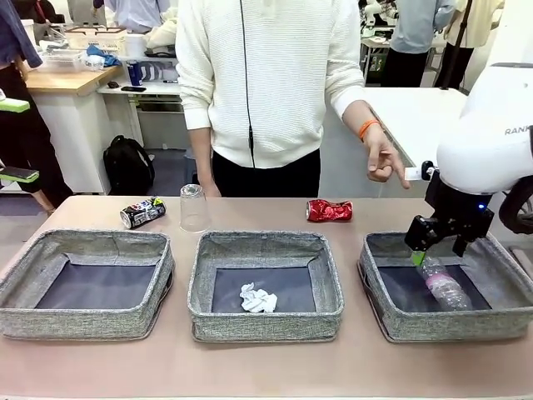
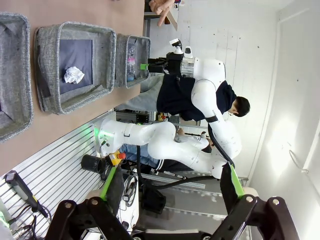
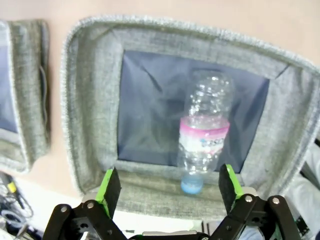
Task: Sort the waste into the appropriate baskets.
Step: Place the picked waste into the Fabric basket indicated by the person.
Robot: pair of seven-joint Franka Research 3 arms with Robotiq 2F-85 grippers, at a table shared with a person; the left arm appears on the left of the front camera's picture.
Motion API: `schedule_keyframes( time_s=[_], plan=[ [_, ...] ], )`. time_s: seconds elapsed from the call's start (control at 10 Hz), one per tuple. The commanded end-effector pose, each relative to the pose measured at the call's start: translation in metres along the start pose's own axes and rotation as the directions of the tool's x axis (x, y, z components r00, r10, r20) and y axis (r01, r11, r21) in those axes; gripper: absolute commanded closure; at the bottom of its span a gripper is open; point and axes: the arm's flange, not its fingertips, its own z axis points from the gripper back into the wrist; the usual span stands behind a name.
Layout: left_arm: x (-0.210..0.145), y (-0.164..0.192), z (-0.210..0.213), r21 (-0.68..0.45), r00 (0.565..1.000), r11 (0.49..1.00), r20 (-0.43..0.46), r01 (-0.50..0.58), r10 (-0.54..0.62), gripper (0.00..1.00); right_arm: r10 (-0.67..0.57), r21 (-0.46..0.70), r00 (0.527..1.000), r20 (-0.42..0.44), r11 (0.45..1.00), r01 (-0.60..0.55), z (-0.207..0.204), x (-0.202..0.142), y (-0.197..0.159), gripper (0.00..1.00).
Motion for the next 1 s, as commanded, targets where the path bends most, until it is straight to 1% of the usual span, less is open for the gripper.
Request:
schedule_keyframes(
  time_s=[0.0, 0.1, 0.2, 0.3, 0.4, 0.5, 0.6, 0.7, 0.8, 0.9],
  plan=[
    [0.000, -0.002, 0.000, -0.019, 1.000, 1.000, 0.003, 0.021, -0.021, 0.00, -0.007, 0.107, 1.000, 0.028, 0.994, 0.004, 0.030, 0.004, 0.003, 0.00],
    [0.000, -0.002, 0.000, -0.019, 1.000, 1.000, 0.003, 0.021, -0.021, 0.00, -0.046, 0.201, 0.999, 0.027, 0.979, 0.039, 0.058, 0.007, 0.012, 0.00],
    [0.000, -0.002, 0.000, -0.019, 1.000, 1.000, 0.003, 0.021, -0.021, 0.00, -0.076, 0.328, 0.996, 0.046, 0.943, 0.056, 0.090, 0.009, 0.020, 0.00],
    [0.000, -0.002, 0.000, -0.019, 1.000, 1.000, 0.003, 0.021, -0.021, 0.00, -0.117, 0.502, 0.993, -0.008, 0.858, 0.105, 0.125, 0.011, 0.032, 0.00],
    [0.000, -0.002, 0.000, -0.019, 1.000, 1.000, 0.003, 0.021, -0.021, 0.00, -0.116, 0.646, 0.991, -0.073, 0.751, 0.136, 0.147, 0.010, 0.037, 0.00],
    [0.000, -0.002, 0.000, -0.019, 1.000, 1.000, 0.003, 0.021, -0.021, 0.00, -0.097, 0.745, 0.984, -0.150, 0.643, 0.176, 0.158, 0.007, 0.035, 0.00],
    [0.000, -0.002, 0.000, -0.019, 1.000, 1.000, 0.003, 0.021, -0.021, 0.00, -0.115, 0.730, 0.972, -0.207, 0.643, 0.231, 0.156, 0.006, 0.026, 0.00],
    [0.000, -0.002, 0.000, -0.019, 1.000, 1.000, 0.003, 0.021, -0.021, 0.00, -0.131, 0.794, 0.960, -0.248, 0.540, 0.279, 0.144, 0.002, 0.007, 0.00],
    [0.000, -0.002, 0.000, -0.019, 1.000, 1.000, 0.003, 0.021, -0.021, 0.00, -0.163, 0.826, 0.959, -0.232, 0.488, 0.282, 0.130, -0.005, -0.009, 0.00],
    [0.000, -0.002, 0.000, -0.019, 1.000, 1.000, 0.003, 0.021, -0.021, 0.00, -0.223, 0.873, 0.962, -0.158, 0.423, 0.242, 0.115, -0.016, -0.027, 0.00]
  ],
)
